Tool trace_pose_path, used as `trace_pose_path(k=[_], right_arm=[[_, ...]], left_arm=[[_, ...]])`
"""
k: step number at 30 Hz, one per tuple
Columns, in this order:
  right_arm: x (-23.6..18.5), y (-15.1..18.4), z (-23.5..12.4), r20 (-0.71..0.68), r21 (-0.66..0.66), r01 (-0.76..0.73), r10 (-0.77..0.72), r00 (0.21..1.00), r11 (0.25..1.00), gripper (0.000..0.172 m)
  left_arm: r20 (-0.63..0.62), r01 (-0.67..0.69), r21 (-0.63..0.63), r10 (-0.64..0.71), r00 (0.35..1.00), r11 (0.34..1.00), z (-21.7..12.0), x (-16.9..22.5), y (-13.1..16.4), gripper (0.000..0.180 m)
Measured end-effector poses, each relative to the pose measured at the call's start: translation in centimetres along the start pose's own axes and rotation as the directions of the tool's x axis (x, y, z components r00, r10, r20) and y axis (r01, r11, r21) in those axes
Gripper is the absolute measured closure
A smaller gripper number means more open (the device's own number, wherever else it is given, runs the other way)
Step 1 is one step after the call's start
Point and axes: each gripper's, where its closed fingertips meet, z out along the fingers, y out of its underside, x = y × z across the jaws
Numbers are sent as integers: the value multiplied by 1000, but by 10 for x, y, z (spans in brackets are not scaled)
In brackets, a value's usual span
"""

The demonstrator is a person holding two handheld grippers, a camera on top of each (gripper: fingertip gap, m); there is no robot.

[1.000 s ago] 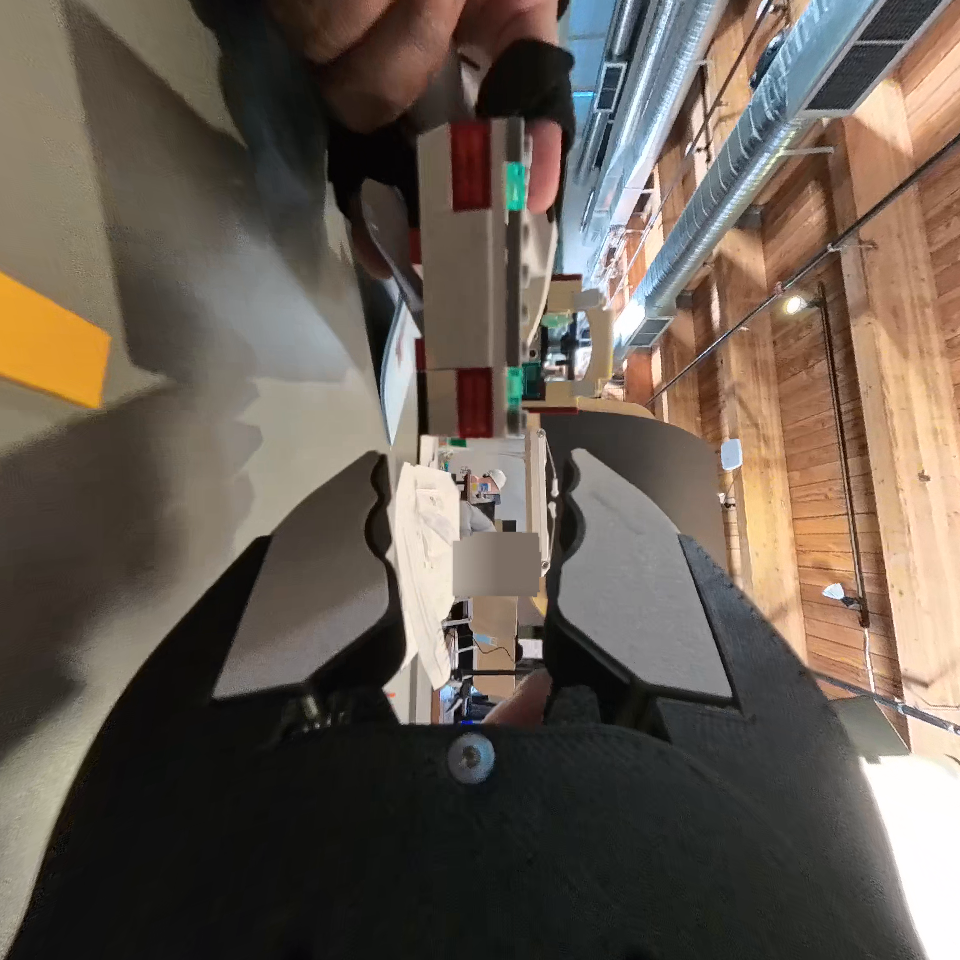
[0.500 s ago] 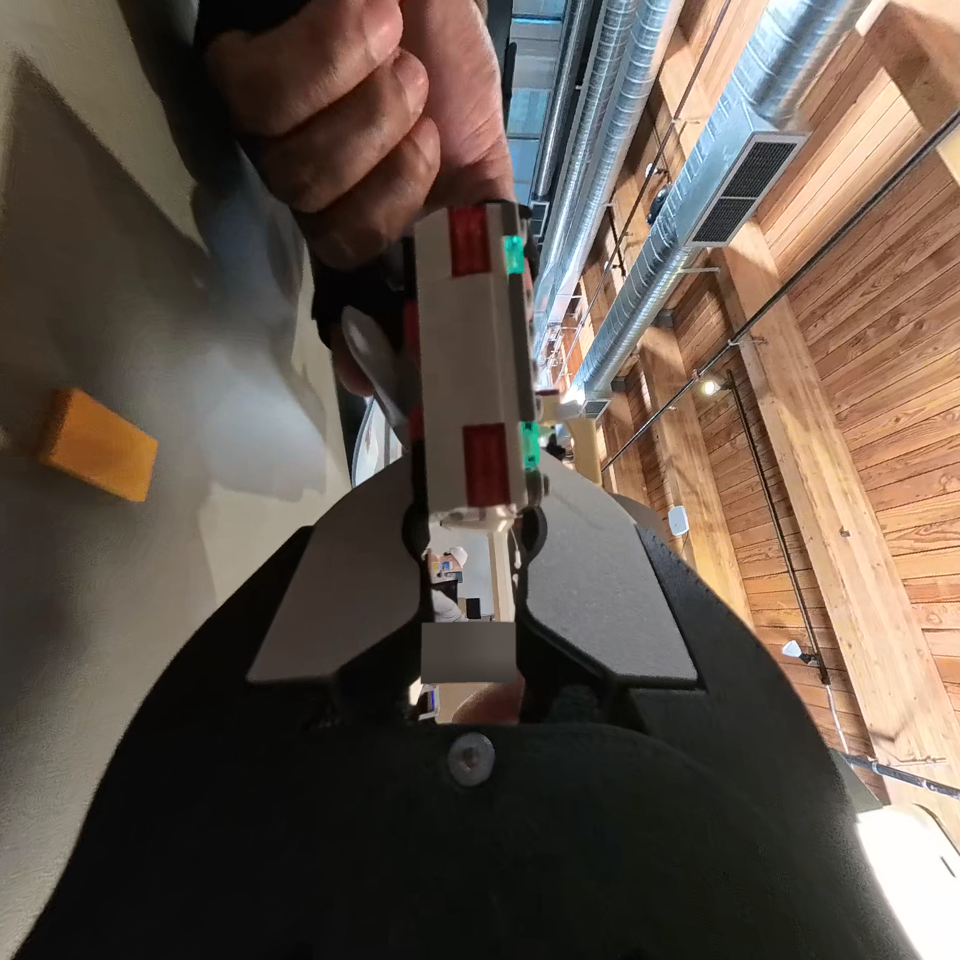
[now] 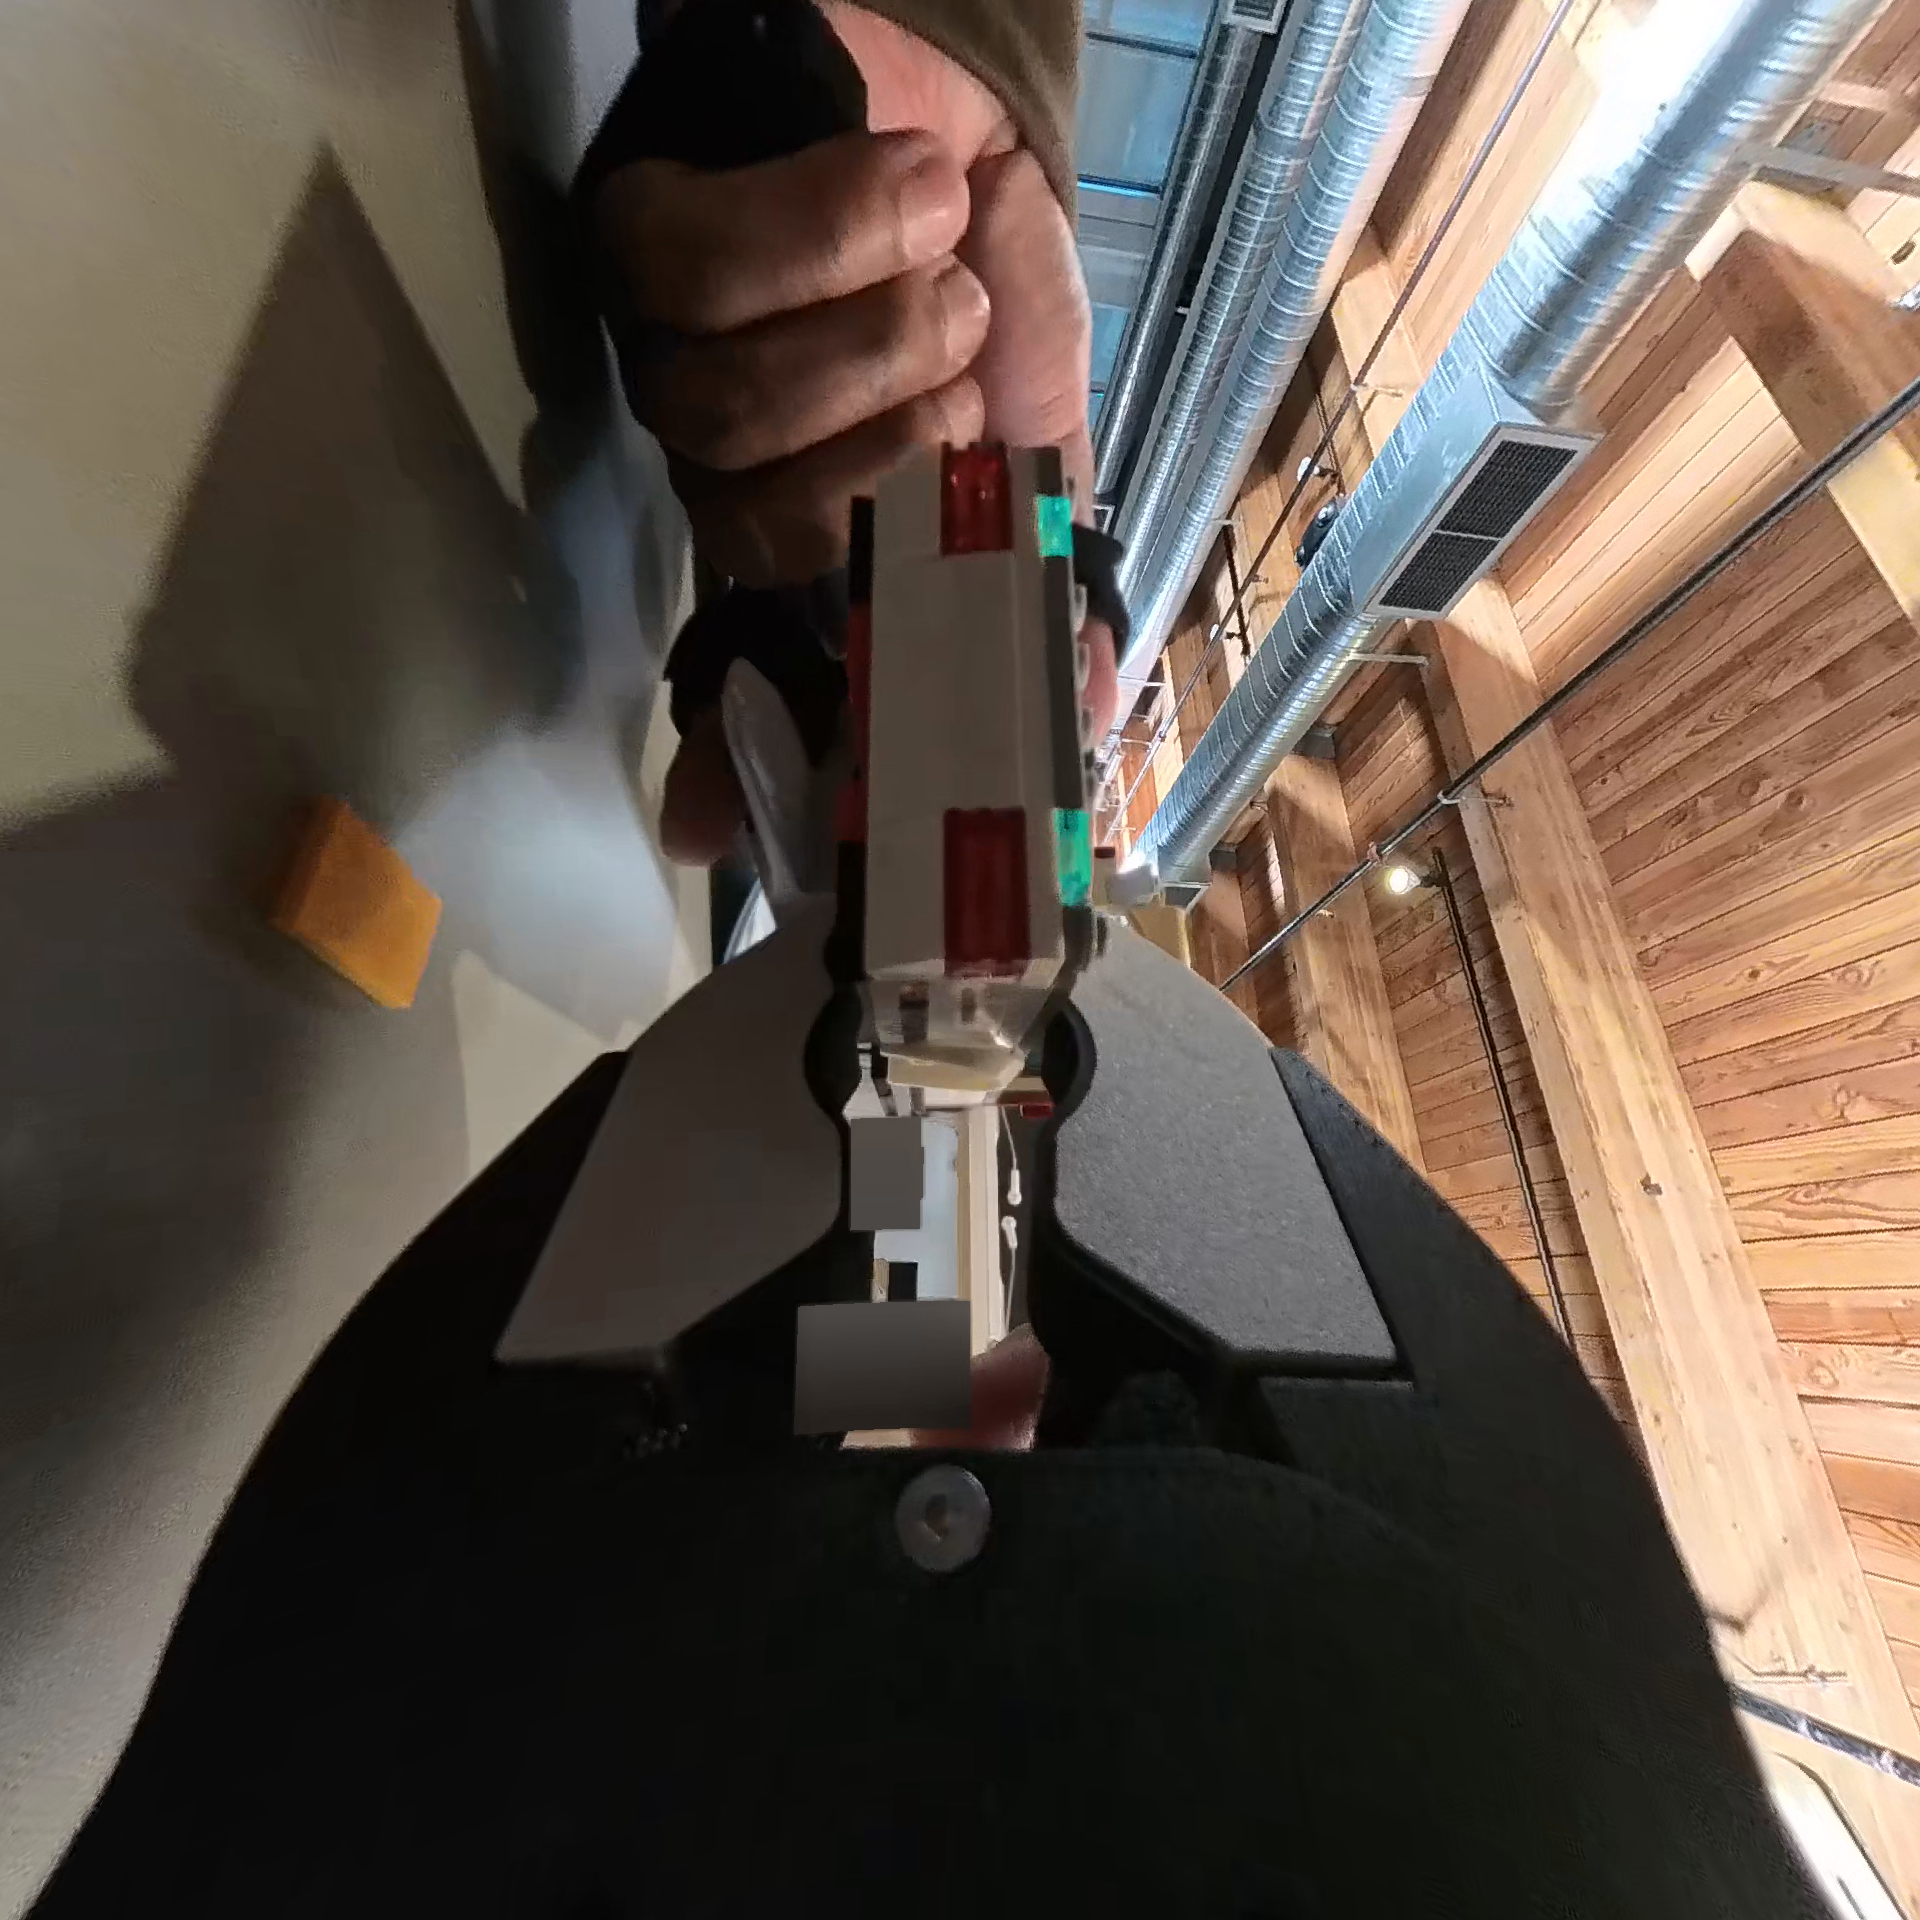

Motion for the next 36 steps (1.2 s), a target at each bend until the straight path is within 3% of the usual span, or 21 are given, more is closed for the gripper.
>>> trace_pose_path(k=[4,12,14,19,22,25,28,30,31,36], right_arm=[[-4,-6,0,13,25,14,-15,1000,1000,140],[-3,2,1,23,-17,-24,24,999,1000,138],[-6,5,0,45,-31,-15,16,999,999,129],[-13,28,-4,158,-128,-39,59,986,991,124],[-24,57,-15,282,-258,-105,178,943,960,129],[-46,69,-34,424,-430,-289,474,772,855,132],[-56,45,-52,478,-569,-504,760,441,650,138],[-58,15,-61,512,-627,-585,838,188,514,138],[-59,4,-62,516,-645,-600,849,115,473,138],[-65,-14,-52,428,-725,-619,902,-59,303,126]], left_arm=[[-4,19,-45,-20,1000,999,6,0,9,141],[20,53,13,-53,998,999,0,-8,0,156],[23,51,53,-52,998,997,-5,-8,-7,157],[94,8,137,-21,995,991,-21,-14,-22,157],[146,-26,147,4,989,989,-26,-17,-25,156],[175,-47,148,21,984,988,-29,-16,-26,157],[171,-50,148,24,985,988,-29,-15,-26,157],[170,-47,143,22,985,989,-28,-15,-25,156],[170,-46,139,22,985,989,-28,-16,-25,156],[158,-54,122,34,987,991,-27,-12,-23,156]])
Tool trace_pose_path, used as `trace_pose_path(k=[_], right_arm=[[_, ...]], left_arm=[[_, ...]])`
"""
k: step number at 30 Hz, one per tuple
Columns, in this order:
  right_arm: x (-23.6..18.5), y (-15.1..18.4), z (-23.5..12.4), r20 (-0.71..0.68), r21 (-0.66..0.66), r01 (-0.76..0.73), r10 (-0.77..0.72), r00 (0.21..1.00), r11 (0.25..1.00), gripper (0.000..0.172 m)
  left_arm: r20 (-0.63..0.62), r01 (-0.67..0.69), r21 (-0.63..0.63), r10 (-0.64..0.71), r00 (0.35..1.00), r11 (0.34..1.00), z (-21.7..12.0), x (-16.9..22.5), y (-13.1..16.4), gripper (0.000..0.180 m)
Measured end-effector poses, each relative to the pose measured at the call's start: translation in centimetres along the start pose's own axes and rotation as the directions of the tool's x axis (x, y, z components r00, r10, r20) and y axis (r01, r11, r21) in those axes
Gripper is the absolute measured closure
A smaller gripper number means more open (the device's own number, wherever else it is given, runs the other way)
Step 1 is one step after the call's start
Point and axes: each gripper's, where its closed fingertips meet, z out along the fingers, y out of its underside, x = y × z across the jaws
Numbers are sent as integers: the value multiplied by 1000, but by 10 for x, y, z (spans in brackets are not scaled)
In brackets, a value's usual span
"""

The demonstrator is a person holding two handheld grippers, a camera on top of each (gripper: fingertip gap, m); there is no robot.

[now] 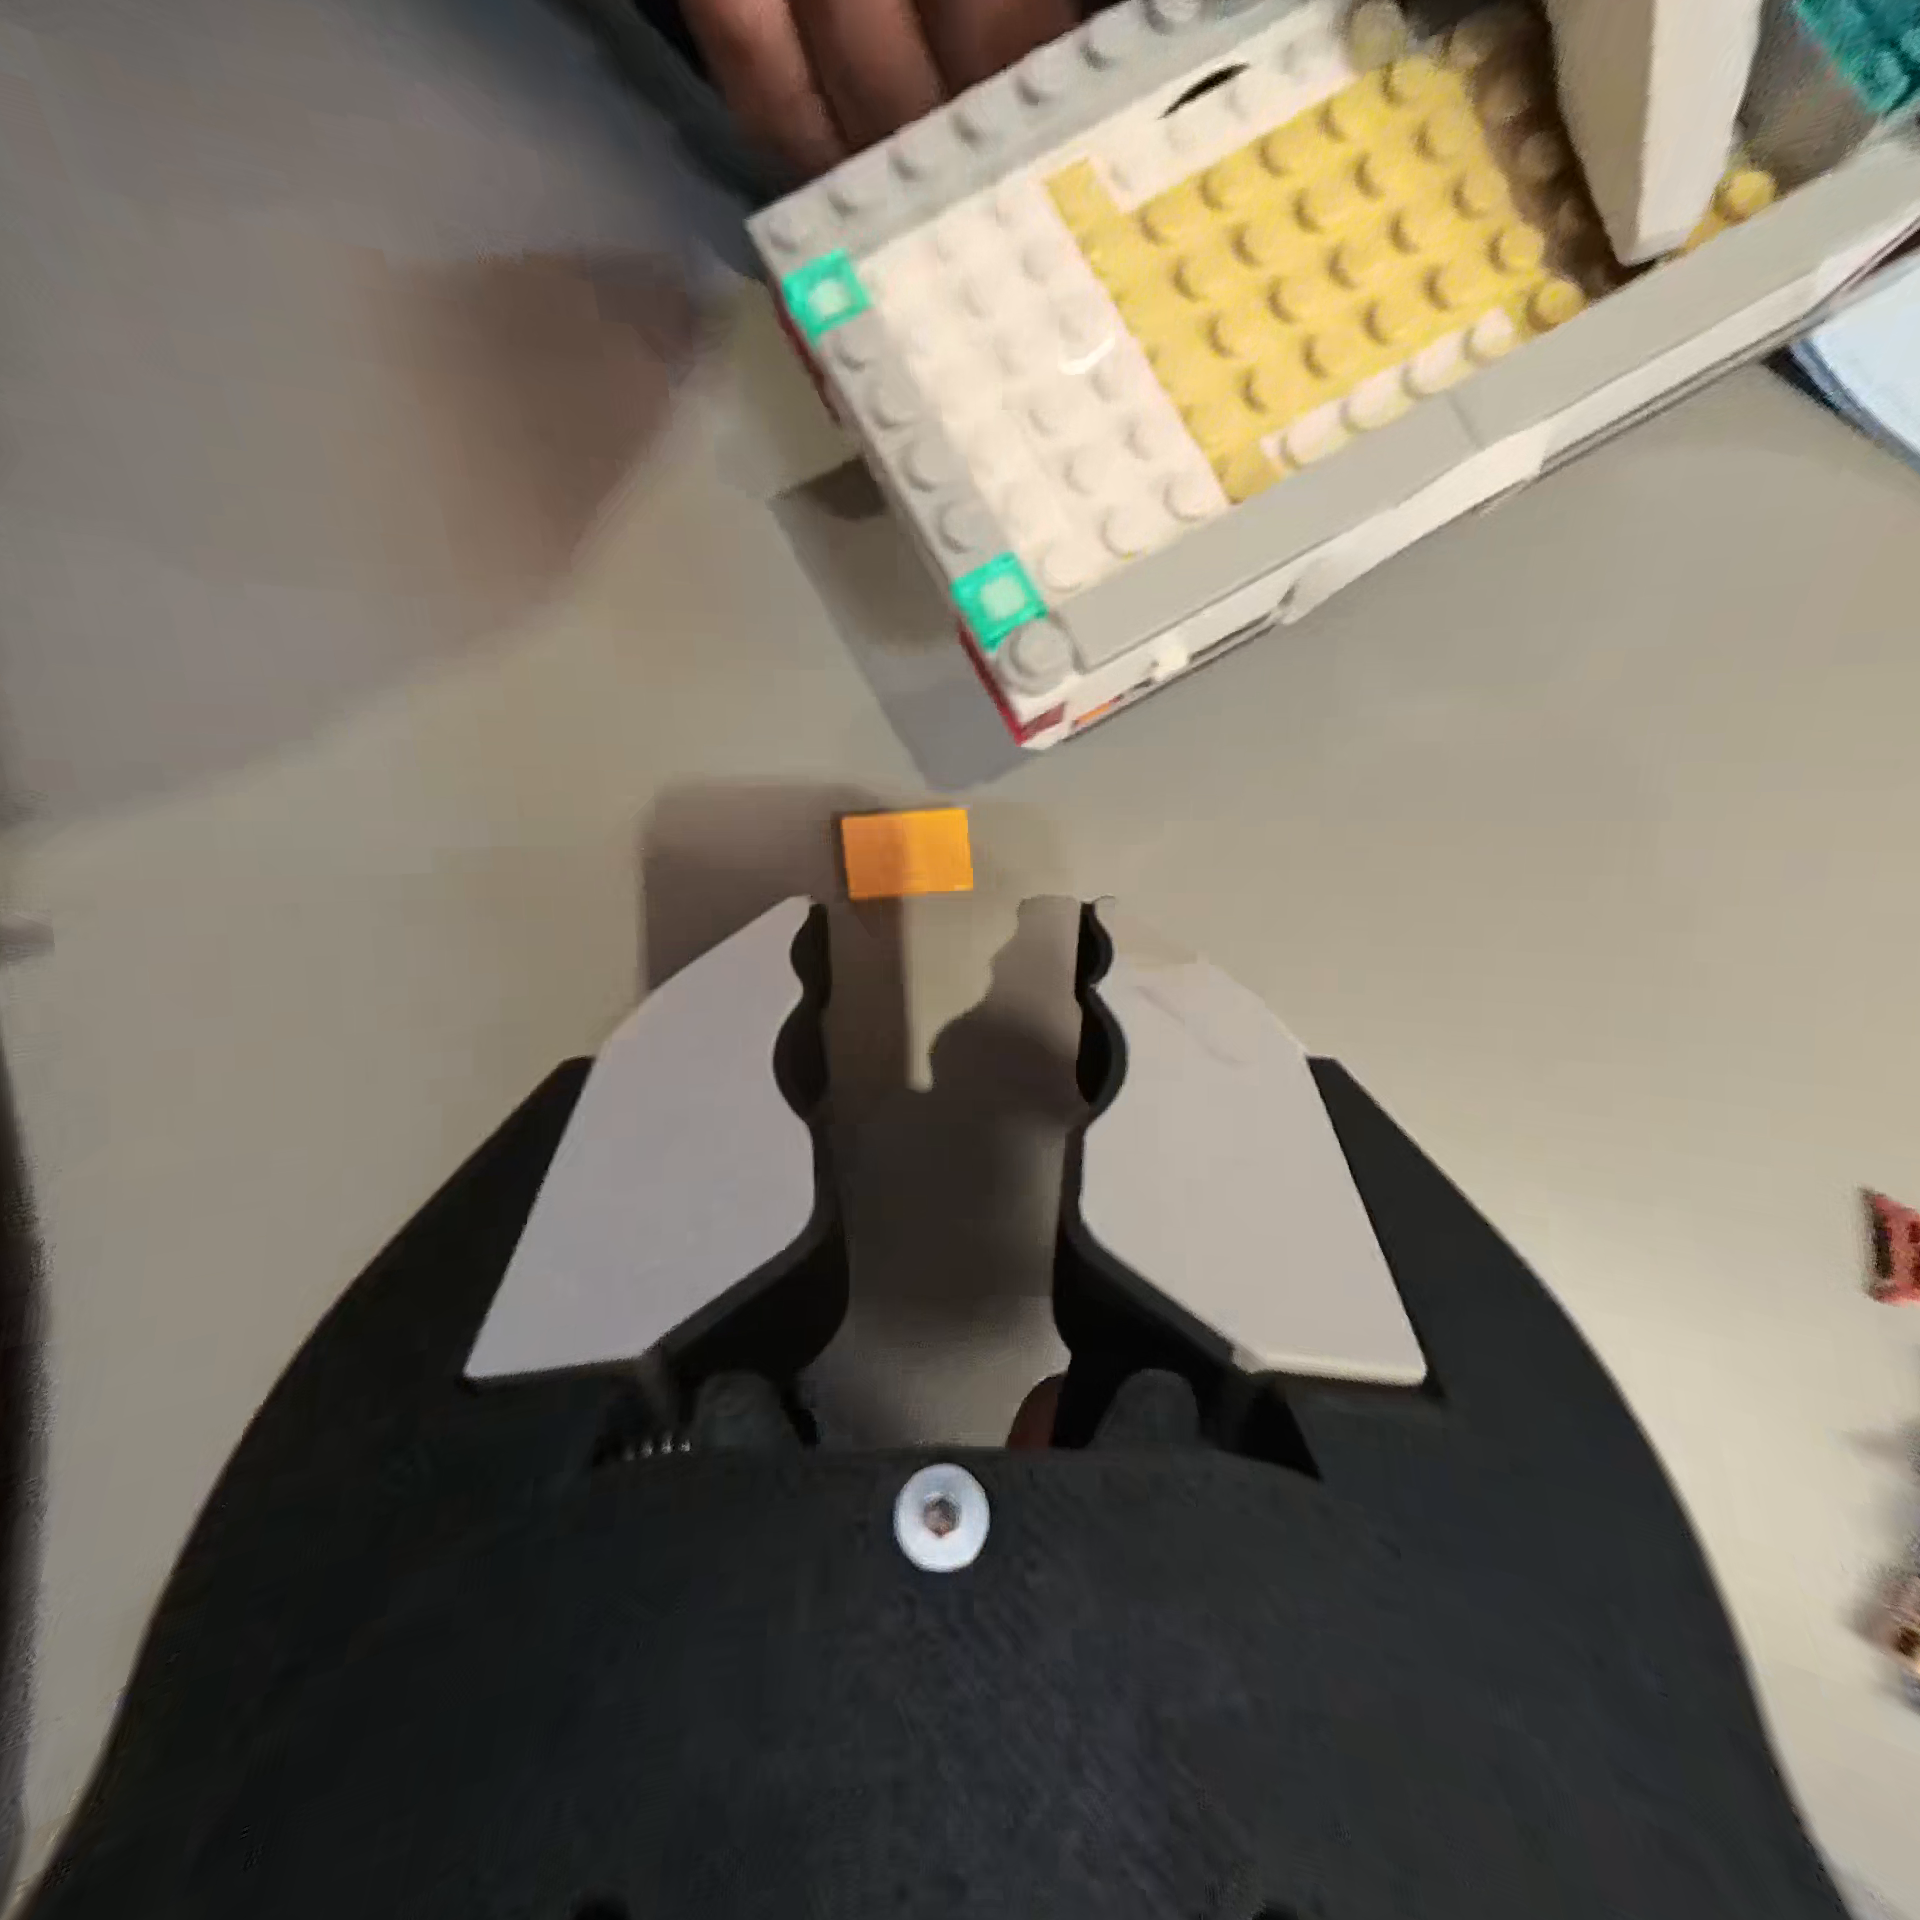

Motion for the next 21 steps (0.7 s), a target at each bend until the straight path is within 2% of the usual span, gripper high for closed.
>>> trace_pose_path(k=[4,12,15,21], right_arm=[[-4,1,10,28,-24,-51,51,998,998,122],[0,-6,17,45,-17,-125,126,991,992,136],[4,-5,17,30,-31,-117,118,993,993,146],[-2,-3,14,78,-27,-75,77,994,997,148]], left_arm=[[-3,7,-17,-7,1000,1000,2,-1,3,157],[-7,14,-35,-15,1000,999,4,-4,6,156],[-14,32,-30,-32,999,999,3,-5,5,156],[-17,33,-22,-34,999,999,1,-3,3,156]])
